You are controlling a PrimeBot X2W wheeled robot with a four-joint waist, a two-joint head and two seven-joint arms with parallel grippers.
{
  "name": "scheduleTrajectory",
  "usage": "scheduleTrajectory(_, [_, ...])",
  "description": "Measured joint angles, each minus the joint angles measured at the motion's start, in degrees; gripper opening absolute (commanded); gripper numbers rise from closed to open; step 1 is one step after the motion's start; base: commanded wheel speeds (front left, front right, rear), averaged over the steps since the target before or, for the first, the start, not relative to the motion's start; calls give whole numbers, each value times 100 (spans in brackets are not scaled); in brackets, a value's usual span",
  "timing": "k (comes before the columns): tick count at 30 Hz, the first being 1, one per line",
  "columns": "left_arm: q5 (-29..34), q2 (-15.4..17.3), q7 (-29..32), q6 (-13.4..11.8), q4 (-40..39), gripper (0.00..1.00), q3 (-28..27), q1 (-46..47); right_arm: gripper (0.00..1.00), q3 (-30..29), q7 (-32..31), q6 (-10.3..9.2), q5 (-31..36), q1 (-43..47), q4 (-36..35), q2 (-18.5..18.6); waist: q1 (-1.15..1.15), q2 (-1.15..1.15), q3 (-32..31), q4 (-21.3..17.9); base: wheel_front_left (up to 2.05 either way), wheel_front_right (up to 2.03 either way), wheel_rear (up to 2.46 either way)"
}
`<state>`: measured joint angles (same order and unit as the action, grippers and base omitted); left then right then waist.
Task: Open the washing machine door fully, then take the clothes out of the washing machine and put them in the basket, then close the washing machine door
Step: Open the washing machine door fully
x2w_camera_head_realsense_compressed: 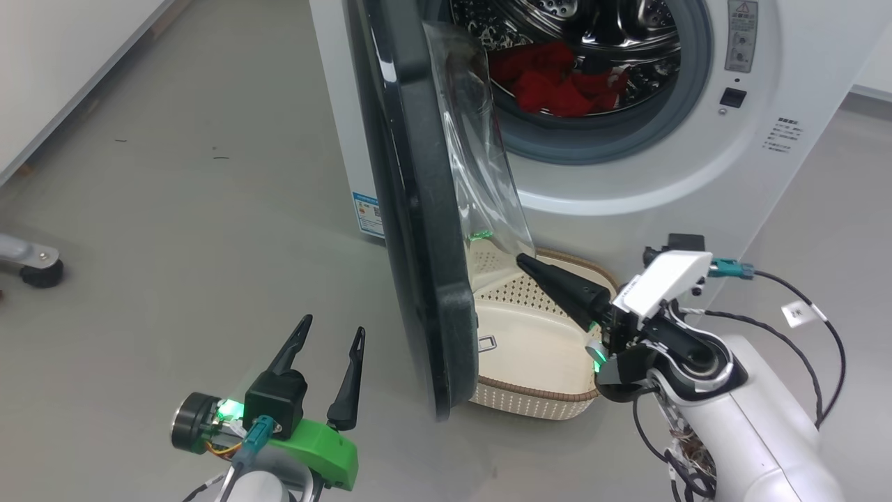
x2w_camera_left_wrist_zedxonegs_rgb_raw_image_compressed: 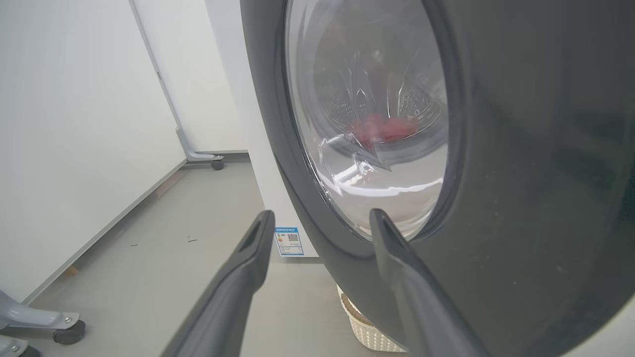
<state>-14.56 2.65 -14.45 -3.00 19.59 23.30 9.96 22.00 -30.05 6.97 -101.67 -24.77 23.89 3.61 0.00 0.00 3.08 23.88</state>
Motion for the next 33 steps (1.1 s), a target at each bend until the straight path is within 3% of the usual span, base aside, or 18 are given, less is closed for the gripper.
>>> scheduleTrajectory(1, [0, 1, 0, 0, 0, 100, -5, 0, 3, -63, 88, 0, 46, 75, -44, -1, 0, 0, -3, -20, 0, 0, 0])
scheduleTrajectory(3, [-3, 0, 0, -1, 1, 100, -32, -1, 46, -176, 258, 0, 100, 222, -163, 30, 0, 0, -14, -59, 0, 0, 0])
scheduleTrajectory(4, [-5, -1, 0, -8, -2, 100, -57, -1, 84, -212, 347, 0, 165, 282, -212, 59, 0, 0, -20, -79, 0, 0, 0])
scheduleTrajectory(5, [-11, 2, 0, -20, -1, 100, -81, -1, 100, -240, 424, 0, 252, 341, -263, 99, 0, 0, -26, -100, 0, 0, 0])
scheduleTrajectory(18, [-44, 1, 0, -23, 56, 100, -127, -6, 100, -460, 1884, 0, 1734, 1210, -572, 750, 0, 0, -181, -336, 0, 0, 0])
scheduleTrajectory(27, [-53, 9, 0, -25, 165, 100, -209, -91, 100, -336, 3278, -7, 3421, 1735, -124, 1348, 0, 0, -331, -482, 0, 0, 0])
scheduleTrajectory(33, [-54, 12, 0, -25, 213, 100, -209, -172, 100, -244, 4319, -367, 4758, 1755, -169, 1820, 0, 0, -414, -536, 0, 0, 0])
